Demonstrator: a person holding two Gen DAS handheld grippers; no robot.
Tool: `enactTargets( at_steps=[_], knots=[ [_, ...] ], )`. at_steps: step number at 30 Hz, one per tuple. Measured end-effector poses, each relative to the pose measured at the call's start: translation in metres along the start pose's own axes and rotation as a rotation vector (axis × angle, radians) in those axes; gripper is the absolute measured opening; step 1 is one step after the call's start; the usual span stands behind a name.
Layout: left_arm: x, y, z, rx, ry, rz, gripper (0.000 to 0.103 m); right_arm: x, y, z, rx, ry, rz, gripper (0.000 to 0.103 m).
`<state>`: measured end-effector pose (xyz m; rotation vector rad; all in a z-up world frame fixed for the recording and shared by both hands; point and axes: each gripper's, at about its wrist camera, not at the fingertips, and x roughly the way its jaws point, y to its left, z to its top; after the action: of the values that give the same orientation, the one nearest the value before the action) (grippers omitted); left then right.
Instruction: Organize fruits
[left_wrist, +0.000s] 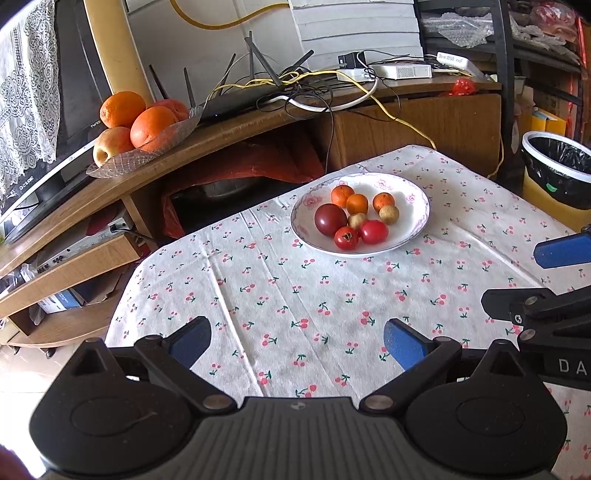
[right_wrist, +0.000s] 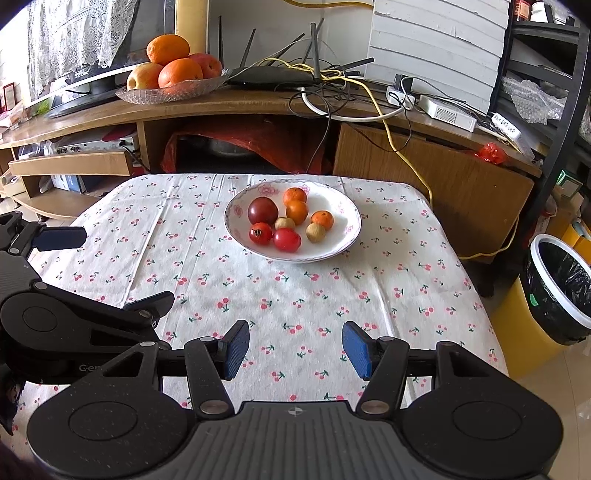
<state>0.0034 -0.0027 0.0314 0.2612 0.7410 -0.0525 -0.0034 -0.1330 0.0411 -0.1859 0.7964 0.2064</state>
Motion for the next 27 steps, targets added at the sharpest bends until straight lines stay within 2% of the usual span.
enactTargets(
  at_steps=[27],
  knots=[
    [-0.0076,-0.0058,-0.008,0.036,-0.016,0.027,0.103,-0.0056,0.0048,-0.0083,-0.007,0.008,0.0,0.053]
  ],
)
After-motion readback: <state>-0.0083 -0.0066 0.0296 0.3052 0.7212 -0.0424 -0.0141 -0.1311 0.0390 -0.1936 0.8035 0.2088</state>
